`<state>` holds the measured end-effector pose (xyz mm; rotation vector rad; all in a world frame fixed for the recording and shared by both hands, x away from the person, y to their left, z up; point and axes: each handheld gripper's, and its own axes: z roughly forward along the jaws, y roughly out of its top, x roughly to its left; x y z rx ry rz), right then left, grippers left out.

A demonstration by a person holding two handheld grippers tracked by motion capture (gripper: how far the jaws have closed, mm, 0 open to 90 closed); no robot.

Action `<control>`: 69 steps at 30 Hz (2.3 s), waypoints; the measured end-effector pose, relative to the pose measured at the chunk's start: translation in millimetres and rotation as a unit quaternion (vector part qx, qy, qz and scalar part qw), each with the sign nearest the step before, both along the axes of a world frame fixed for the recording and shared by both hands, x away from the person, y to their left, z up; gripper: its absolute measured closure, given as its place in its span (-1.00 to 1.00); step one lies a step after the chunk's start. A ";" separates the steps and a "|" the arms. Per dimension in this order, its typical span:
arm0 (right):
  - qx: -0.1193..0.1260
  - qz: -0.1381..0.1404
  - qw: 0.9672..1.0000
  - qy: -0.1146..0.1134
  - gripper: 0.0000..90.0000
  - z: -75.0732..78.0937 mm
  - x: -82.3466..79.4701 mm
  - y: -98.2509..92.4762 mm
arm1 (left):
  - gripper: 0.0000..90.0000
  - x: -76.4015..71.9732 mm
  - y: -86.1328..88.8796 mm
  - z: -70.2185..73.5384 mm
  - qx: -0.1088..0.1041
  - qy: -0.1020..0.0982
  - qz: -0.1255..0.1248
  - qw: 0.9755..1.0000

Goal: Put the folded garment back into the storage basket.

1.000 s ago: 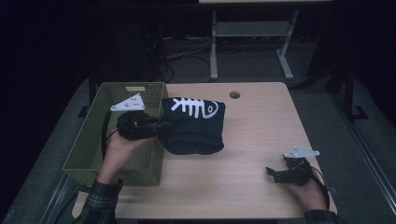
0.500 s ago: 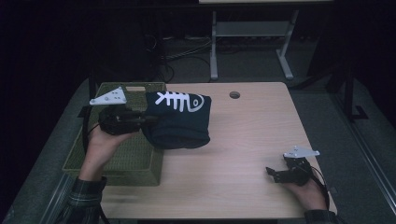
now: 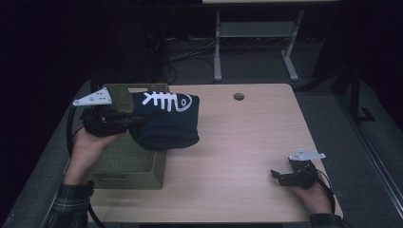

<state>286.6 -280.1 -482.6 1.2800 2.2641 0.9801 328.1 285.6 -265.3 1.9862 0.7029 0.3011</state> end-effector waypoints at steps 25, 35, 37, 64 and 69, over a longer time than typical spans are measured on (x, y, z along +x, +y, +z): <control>0.000 0.000 1.000 0.000 -0.77 0.0 -0.1 0.0 | 0.63 -5.6 74.5 18.8 0.043 0.037 0.062 0.996; 0.000 0.001 1.000 0.001 -0.77 0.0 0.0 0.0 | 0.63 -8.6 94.0 22.7 0.069 0.048 0.082 0.993; 0.000 0.000 1.000 0.001 -0.77 0.0 0.0 0.0 | 0.63 -9.0 97.5 20.8 0.072 0.052 0.088 0.992; 0.000 0.000 1.000 0.000 -0.77 0.0 0.0 0.0 | 0.63 5.8 72.2 -22.4 0.105 0.108 0.041 0.988; 0.000 0.000 1.000 0.000 -0.77 0.0 0.0 0.0 | 0.62 10.3 71.5 -29.0 0.107 0.117 0.039 0.987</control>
